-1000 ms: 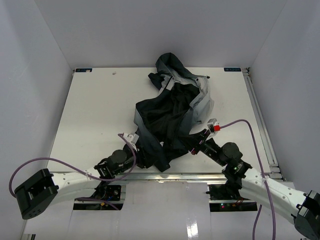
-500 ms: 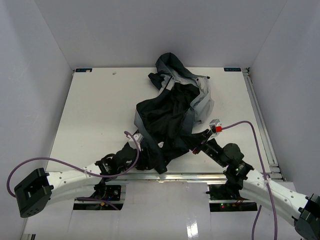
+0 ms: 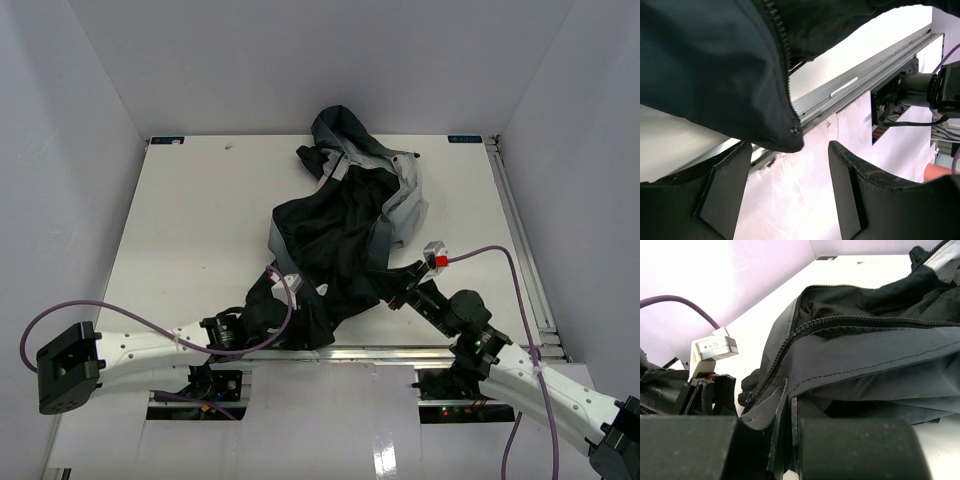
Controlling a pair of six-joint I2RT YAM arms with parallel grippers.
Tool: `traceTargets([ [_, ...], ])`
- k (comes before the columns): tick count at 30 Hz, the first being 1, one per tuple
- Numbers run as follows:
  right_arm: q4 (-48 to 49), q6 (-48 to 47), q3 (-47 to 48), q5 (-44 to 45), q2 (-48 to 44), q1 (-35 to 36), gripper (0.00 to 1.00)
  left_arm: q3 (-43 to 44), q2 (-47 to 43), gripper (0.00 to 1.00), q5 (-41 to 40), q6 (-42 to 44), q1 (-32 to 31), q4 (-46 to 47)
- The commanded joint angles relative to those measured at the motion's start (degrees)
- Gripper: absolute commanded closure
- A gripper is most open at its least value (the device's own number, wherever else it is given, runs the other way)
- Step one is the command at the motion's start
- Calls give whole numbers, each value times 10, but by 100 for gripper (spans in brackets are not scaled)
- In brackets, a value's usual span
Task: Zip up the jacket
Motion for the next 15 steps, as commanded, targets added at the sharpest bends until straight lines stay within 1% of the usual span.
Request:
traceTargets([
  [1, 2, -15, -6, 24, -16, -4, 92, 57, 31, 27, -41, -20, -12, -47],
  [4, -8, -17, -6, 24, -30, -3, 92, 78, 80, 27, -44, -27, -13, -66],
  [7, -15, -19, -11, 31, -49, -3, 92, 85, 116, 30, -49, -41, -15, -69],
  [12, -36, -23, -11, 42, -78, -3, 92, 82, 137, 40, -76, -64, -17, -69],
  [14, -39, -24, -11, 45, -84, -4, 92, 77, 133, 47, -82, -65, -17, -69],
  [15, -40, -24, -11, 45, -86, -4, 92, 75, 132, 49, -83, -66, -17, -68],
])
